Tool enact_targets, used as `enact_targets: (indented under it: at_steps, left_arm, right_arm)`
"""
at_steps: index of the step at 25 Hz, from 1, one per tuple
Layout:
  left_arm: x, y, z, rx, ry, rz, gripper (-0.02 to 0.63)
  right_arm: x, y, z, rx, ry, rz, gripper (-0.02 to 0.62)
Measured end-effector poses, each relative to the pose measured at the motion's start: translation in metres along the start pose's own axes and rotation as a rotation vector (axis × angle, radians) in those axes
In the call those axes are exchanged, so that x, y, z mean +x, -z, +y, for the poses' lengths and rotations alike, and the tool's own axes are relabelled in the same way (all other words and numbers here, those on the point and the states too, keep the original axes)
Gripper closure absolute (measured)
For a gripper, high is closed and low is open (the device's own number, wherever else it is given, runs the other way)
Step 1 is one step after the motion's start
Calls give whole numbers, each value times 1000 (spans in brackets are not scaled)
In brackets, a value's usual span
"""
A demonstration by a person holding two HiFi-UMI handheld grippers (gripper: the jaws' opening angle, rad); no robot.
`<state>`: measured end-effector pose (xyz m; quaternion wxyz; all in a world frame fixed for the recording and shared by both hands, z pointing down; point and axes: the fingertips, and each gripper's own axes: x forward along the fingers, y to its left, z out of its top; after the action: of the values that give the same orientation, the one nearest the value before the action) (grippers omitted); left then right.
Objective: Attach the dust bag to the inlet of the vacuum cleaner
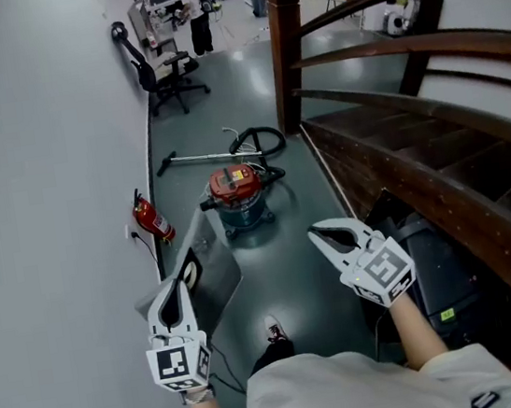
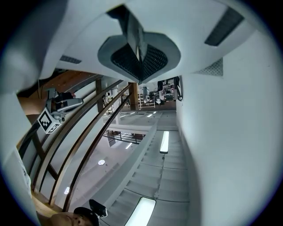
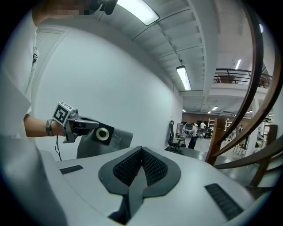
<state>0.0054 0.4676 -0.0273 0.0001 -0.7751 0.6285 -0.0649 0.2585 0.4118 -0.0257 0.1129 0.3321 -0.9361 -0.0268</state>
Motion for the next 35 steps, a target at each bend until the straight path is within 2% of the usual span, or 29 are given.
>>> enact_targets:
  at_steps: [10, 18, 24, 35]
  left_arm:
    - [89, -14, 78, 35, -7, -17, 592]
    - [122, 0, 105, 38, 10, 15, 591]
    - [142, 11, 121, 63, 19, 42, 591]
    - [176, 41, 152, 68, 1, 94, 591]
  right_arm:
    - [99, -27, -55, -11, 24, 3, 568]
    - [144, -20, -67, -58, 28, 71, 568]
    - [172, -6, -75, -187, 40, 144, 568]
    - [214, 12, -95, -241, 25, 212, 568]
